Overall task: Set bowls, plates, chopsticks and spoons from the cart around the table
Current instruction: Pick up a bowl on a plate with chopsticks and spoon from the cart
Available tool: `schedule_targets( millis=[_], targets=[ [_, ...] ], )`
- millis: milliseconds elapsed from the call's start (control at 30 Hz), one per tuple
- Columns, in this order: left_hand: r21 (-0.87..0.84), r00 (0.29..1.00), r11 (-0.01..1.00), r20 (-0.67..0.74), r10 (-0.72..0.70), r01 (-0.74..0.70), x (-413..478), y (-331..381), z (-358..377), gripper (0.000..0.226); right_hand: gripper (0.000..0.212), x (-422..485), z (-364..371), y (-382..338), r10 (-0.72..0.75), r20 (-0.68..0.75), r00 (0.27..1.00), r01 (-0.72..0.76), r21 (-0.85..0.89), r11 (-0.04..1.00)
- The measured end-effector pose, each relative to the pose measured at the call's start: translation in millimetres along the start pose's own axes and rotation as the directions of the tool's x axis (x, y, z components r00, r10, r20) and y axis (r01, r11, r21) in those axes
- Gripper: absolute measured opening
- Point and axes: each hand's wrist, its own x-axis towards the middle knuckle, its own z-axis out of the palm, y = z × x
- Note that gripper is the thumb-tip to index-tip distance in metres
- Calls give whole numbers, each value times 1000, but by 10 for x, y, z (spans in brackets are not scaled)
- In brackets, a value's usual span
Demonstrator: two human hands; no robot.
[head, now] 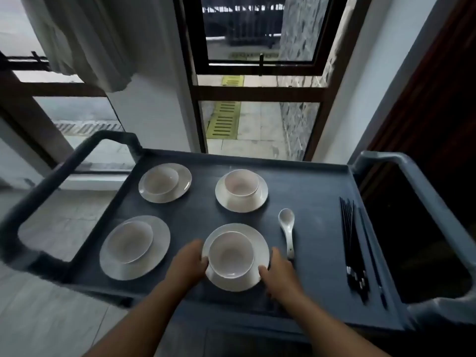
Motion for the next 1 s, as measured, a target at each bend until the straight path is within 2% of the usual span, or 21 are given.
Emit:
schedule_targets(
  millis=[67, 233, 433, 567, 633, 733, 800, 900, 1000],
  targets=[
    [-92, 999, 996, -33, -21, 18, 119, -22, 7, 25, 55, 121, 5, -31, 17, -3, 1000, -17, 22, 1000],
    [-256, 999, 966, 4, -33, 33, 203, -43, 117, 22, 61, 217, 38, 1, 46, 1, 999, -46, 24, 999],
    [-300, 997, 951, 27, -76, 81, 224, -65, 205, 27, 52, 196, 31, 7, 9, -59, 998, 0, 144, 990],
    [-455, 994, 884, 51, -98, 110, 290, -71, 107, 30, 53, 159, 30, 1, -17, -114, 993, 41, 208, 977],
    [-582, 986, 798, 138, -89, 153, 335, -45, 4, 34, 54, 125, -17, -28, -11, -133, 991, 44, 245, 969],
    [-806, 928, 493, 373, -7, 328, 394, 26, -166, 42, 54, 100, -194, -84, -15, -174, 985, 61, 264, 963],
    [-850, 884, 338, 458, 94, 405, 422, 65, -228, 50, 55, 87, -348, -111, -30, -181, 983, 83, 291, 953],
    [-867, 849, 248, 484, 211, 433, 440, 143, -241, 59, 53, 54, -550, -135, -58, -170, 984, 117, 356, 927],
    [-885, 859, 191, 461, 223, 425, 423, 231, -207, 59, 38, 103, -685, -95, -48, -140, 989, 114, 516, 849]
  ],
)
